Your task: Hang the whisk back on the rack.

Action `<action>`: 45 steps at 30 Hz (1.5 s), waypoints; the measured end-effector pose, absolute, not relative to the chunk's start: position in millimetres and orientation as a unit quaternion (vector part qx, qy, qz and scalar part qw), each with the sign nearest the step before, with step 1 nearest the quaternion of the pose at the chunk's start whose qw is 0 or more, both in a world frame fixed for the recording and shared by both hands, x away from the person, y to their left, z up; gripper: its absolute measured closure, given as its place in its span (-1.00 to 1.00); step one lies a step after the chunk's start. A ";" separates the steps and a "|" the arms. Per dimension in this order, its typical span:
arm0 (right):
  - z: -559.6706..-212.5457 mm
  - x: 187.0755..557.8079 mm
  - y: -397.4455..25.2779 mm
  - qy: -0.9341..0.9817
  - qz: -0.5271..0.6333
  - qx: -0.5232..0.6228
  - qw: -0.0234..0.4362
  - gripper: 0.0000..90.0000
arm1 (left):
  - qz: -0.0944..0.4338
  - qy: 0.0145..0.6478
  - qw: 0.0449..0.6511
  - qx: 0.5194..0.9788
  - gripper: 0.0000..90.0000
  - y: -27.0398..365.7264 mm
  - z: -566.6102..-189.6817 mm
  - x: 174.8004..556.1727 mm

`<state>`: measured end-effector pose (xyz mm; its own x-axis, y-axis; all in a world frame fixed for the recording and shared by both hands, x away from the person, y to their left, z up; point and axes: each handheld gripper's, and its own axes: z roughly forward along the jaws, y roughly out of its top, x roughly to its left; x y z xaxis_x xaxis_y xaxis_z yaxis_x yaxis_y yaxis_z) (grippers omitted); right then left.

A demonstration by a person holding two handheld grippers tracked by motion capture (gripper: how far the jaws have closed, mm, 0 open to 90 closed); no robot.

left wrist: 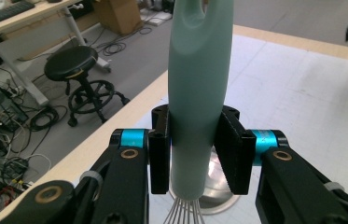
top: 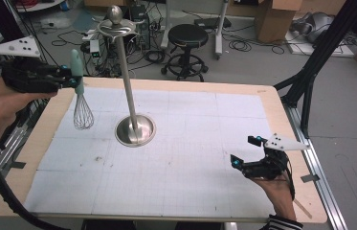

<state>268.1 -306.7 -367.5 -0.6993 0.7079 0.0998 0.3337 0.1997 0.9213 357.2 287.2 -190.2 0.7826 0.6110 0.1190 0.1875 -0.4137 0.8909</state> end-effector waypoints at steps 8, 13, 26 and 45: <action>-367.4 268.3 -308.3 0.752 0.532 0.346 0.178 -0.99 | 0.229 0.254 0.483 0.806 0.51 280.4 -171.4 366.9; -366.8 267.5 -310.5 0.750 0.534 0.347 0.178 -0.99 | 0.231 0.260 0.482 0.804 0.51 275.4 -166.0 372.7; -366.8 267.2 -311.9 0.749 0.535 0.349 0.178 -0.99 | 0.238 0.260 0.478 0.804 0.51 266.3 -152.3 375.6; -367.6 267.6 -313.7 0.747 0.536 0.351 0.177 -0.99 | 0.241 0.265 0.469 0.807 0.51 258.5 -153.2 377.9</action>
<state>267.6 -313.7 -367.6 -0.6908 0.7144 0.1116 0.3345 0.1790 0.9252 377.9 258.5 -153.2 0.7431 0.6542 0.1404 0.2028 -0.4201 0.8845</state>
